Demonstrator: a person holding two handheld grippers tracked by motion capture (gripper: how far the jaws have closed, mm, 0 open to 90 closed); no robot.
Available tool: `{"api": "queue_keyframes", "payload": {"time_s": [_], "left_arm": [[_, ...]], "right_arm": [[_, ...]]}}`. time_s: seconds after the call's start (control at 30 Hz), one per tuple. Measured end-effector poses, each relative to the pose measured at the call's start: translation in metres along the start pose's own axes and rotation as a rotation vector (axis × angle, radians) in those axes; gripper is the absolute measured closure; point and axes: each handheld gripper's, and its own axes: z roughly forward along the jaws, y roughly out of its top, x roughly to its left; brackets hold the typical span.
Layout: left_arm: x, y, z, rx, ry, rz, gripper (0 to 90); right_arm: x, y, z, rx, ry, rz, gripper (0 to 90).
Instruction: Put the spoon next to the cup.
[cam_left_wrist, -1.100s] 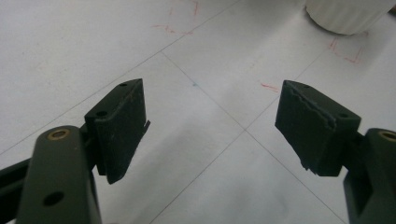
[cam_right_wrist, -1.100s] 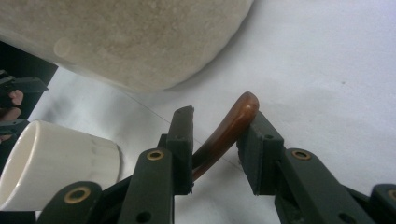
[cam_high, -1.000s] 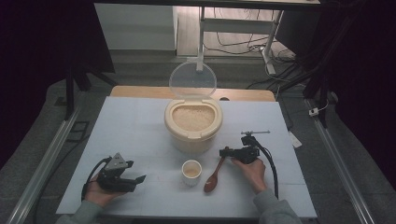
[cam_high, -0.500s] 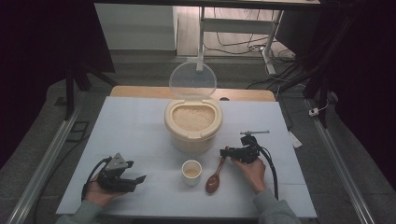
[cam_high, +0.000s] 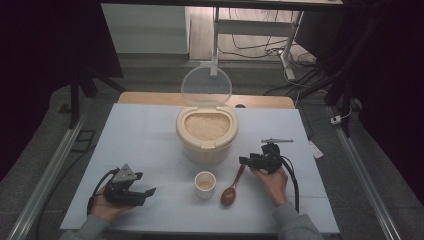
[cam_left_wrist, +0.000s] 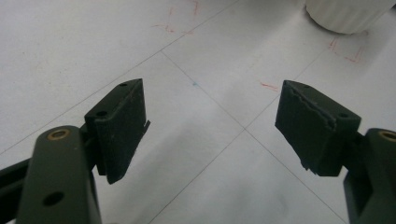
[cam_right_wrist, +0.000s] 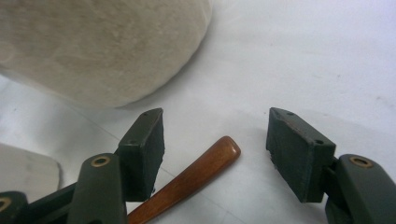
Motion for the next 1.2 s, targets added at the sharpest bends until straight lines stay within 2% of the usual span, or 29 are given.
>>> {"api": "queue_keyframes", "payload": {"time_s": [0.23, 0.53, 0.7, 0.87, 1.03, 1.2], "left_arm": [[-0.001, 0.000, -0.001, -0.006, 0.002, -0.003, 24.2], [-0.001, 0.001, -0.001, -0.008, 0.002, -0.003, 24.0], [-0.001, 0.001, -0.001, -0.008, 0.002, -0.004, 24.0], [-0.001, 0.001, -0.001, -0.009, 0.003, -0.006, 24.0], [-0.001, 0.001, -0.001, -0.011, 0.003, -0.006, 24.0], [0.000, 0.001, -0.001, -0.012, 0.003, -0.008, 24.0]], "right_arm": [[0.009, -0.004, -0.019, -0.017, 0.042, -0.137, 38.3], [0.014, -0.021, -0.050, -0.057, 0.054, -0.240, 38.2], [0.013, -0.030, -0.064, -0.060, 0.058, -0.263, 38.2], [0.007, -0.043, -0.076, -0.070, 0.059, -0.268, 38.4], [0.004, -0.052, -0.088, -0.083, 0.083, -0.291, 38.7], [0.002, -0.059, -0.094, -0.076, 0.080, -0.311, 39.1]]}}
